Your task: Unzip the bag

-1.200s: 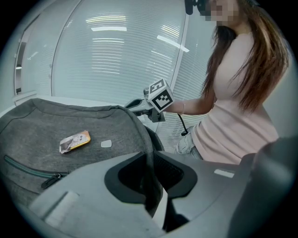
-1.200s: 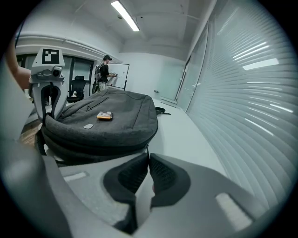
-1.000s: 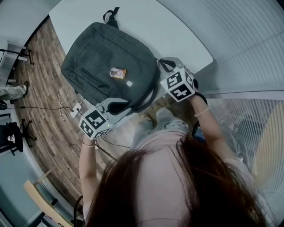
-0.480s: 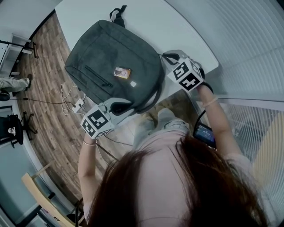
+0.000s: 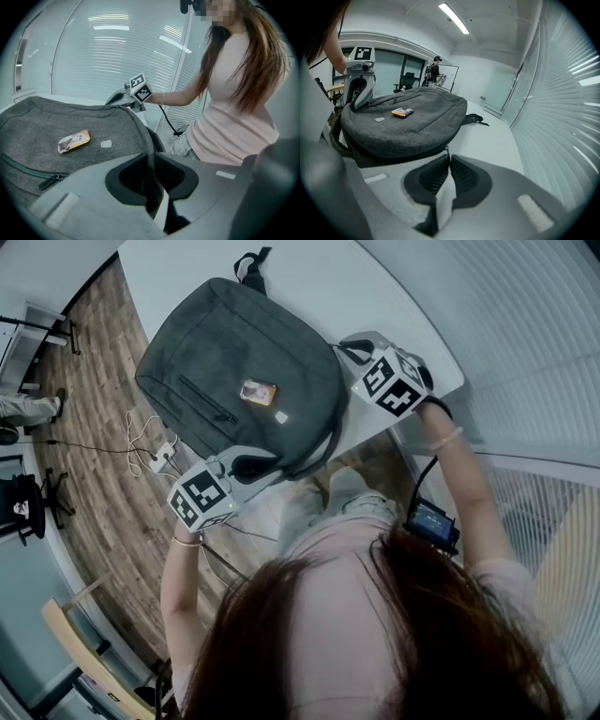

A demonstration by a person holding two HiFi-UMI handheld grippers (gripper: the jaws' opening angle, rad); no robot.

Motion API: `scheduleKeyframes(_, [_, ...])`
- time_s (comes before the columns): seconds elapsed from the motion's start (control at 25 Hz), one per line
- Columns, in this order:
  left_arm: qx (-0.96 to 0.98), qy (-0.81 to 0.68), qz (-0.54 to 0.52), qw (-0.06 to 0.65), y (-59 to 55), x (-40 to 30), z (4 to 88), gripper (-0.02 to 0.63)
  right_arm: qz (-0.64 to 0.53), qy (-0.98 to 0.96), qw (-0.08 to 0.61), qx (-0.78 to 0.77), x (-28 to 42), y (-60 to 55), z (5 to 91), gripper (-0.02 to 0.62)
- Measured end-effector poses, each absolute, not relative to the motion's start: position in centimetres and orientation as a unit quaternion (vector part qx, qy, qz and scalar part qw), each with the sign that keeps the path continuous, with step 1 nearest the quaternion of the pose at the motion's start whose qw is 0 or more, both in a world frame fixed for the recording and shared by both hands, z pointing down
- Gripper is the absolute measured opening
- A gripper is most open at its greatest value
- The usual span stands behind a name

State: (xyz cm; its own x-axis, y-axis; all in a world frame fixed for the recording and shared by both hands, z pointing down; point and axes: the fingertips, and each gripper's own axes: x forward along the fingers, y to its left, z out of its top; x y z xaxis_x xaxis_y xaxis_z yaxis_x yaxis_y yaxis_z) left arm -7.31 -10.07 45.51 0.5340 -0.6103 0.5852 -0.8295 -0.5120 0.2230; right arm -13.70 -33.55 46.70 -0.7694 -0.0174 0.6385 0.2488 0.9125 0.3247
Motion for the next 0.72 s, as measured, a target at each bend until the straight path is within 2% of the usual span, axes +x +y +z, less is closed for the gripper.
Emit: scheduleKeyframes(0.72, [0.839, -0.427, 0.218, 0.259, -10.3, -7.1, 45.4, 0.069, -0.240, -0.906, 0.337, -0.093, -17.3, -34.5, 46.6, 0.018])
